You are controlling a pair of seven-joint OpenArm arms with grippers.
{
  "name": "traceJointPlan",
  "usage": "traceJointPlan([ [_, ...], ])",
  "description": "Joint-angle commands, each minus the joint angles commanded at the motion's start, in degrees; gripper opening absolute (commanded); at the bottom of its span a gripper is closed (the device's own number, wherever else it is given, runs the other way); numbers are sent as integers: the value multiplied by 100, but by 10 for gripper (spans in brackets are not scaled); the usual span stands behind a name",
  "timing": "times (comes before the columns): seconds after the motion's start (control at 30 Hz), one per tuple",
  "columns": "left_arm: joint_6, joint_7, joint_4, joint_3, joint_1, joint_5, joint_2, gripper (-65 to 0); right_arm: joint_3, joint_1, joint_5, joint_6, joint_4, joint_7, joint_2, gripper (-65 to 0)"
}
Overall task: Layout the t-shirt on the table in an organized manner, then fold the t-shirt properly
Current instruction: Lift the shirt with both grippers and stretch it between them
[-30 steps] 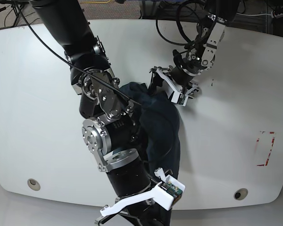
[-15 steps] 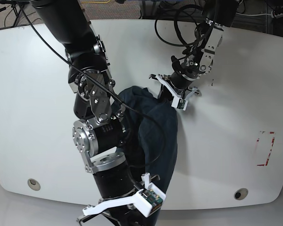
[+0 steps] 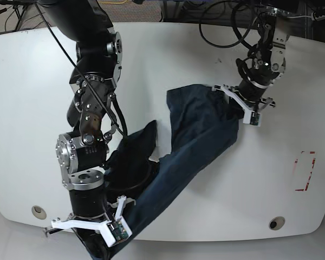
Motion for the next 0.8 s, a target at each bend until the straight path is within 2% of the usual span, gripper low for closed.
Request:
traceJointPlan([
  [0.17, -18, 492, 501, -721, -114, -9, 0, -650, 18, 246, -18, 9, -378, 0, 26, -648],
  [0.4, -53, 993, 844, -1275, -879, -9, -88, -650, 18, 747, 18, -9, -1081, 18, 299, -648],
  [0.6, -545, 1618, 888, -1662, -1890, -9, -141, -650, 185, 1371, 18, 26, -1582, 35, 325, -648],
  [0.73, -774, 2251, 967, -1873, -2769, -9, -334, -650, 281, 1837, 18, 299, -1705, 18, 378, -648],
  [0.8, -853, 2505, 958, -1943, -3262, -9, -413, -650, 264, 2040, 0, 352, -1758, 9, 413, -648],
])
